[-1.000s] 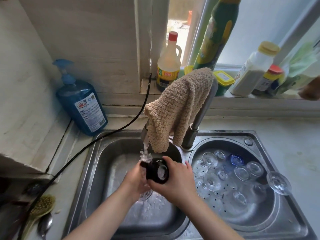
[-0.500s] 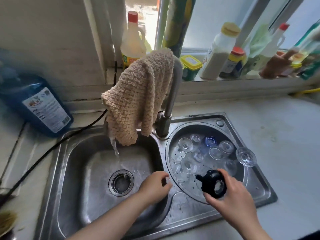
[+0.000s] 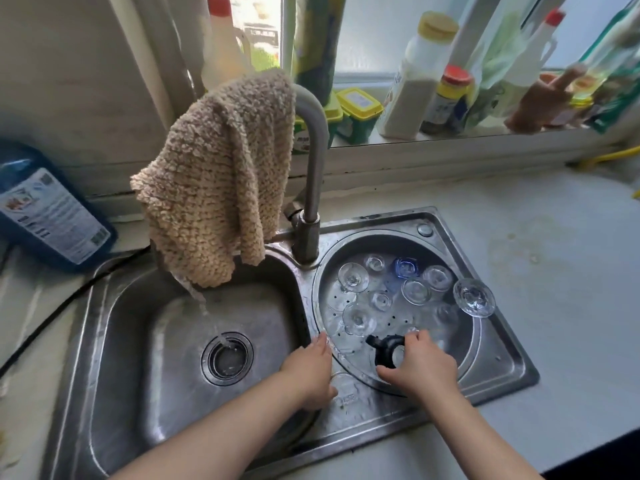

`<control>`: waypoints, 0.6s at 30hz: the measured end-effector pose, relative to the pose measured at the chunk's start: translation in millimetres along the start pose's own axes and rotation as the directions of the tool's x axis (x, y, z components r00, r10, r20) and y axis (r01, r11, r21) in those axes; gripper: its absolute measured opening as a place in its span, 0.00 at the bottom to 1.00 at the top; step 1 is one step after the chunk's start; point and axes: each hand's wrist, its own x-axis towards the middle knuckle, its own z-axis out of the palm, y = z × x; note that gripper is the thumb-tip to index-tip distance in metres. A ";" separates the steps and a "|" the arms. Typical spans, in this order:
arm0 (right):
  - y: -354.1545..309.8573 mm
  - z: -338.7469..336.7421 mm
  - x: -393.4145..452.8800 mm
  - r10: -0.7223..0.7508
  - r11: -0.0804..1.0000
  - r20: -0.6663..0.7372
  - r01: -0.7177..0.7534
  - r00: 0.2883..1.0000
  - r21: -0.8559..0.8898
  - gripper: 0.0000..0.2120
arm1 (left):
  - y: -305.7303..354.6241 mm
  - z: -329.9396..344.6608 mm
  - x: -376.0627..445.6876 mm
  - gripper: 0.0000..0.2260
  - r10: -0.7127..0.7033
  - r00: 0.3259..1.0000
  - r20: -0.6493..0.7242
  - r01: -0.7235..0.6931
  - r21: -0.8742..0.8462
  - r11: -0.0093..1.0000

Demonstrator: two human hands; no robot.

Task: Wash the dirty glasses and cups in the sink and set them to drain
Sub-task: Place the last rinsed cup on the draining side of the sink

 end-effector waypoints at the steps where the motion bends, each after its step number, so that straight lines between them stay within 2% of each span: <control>1: -1.0 1.4 2.8 -0.003 1.000 0.016 0.004 1.000 -0.028 0.33 | 0.0 0.5 -0.6 0.37 0.001 1.000 -0.003 -0.001 0.016 1.000; 7: -8.6 11.6 17.3 -0.024 0.993 0.136 0.040 0.990 -0.115 0.32 | 2.3 10.0 1.4 0.36 -0.018 0.999 -0.040 0.021 0.082 0.996; 18: -20.0 25.6 39.8 -0.055 0.989 0.183 0.079 0.982 -0.124 0.29 | 3.0 15.4 4.0 0.37 -0.026 1.000 -0.003 0.027 0.164 0.986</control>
